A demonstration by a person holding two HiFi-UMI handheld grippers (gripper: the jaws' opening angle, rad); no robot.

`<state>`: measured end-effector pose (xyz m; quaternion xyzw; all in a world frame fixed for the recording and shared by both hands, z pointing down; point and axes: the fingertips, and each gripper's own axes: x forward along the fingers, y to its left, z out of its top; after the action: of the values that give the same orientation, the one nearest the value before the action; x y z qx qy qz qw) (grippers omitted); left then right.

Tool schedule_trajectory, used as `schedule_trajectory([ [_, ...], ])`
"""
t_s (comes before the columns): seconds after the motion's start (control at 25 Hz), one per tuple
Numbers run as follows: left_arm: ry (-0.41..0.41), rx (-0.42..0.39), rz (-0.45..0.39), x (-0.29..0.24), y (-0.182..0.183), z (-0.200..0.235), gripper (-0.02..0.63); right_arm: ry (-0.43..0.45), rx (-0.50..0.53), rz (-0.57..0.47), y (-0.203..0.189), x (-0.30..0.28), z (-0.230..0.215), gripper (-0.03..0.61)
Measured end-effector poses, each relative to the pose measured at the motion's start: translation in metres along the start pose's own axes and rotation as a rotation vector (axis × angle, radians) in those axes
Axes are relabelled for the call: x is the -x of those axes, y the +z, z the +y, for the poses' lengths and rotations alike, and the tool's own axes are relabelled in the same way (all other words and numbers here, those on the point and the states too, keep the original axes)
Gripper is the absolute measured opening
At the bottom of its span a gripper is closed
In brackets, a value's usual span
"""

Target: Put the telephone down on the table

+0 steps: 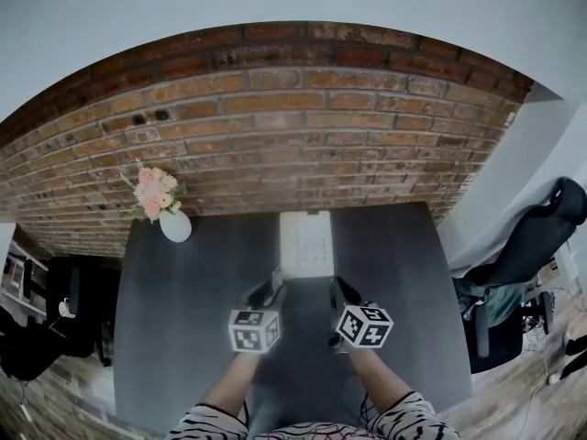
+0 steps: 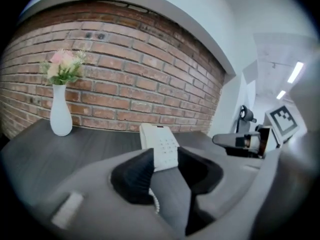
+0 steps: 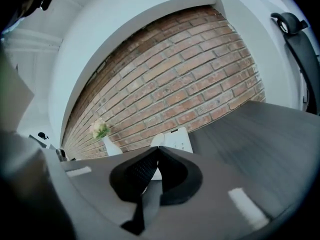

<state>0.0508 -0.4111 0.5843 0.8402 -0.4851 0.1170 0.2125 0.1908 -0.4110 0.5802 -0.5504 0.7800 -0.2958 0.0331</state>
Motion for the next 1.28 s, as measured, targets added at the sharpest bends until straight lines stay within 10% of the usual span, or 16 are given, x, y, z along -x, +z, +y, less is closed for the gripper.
schedule_trajectory([
  [0.36, -0.007, -0.04, -0.026, 0.075, -0.024, -0.013, 0.006, -0.042, 0.016, -0.015, -0.034, 0.059, 0.042, 0.0],
  [1.28, -0.101, -0.119, -0.02, 0.24, -0.091, -0.023, 0.002, -0.132, 0.065, -0.042, -0.134, 0.19, 0.134, 0.0],
])
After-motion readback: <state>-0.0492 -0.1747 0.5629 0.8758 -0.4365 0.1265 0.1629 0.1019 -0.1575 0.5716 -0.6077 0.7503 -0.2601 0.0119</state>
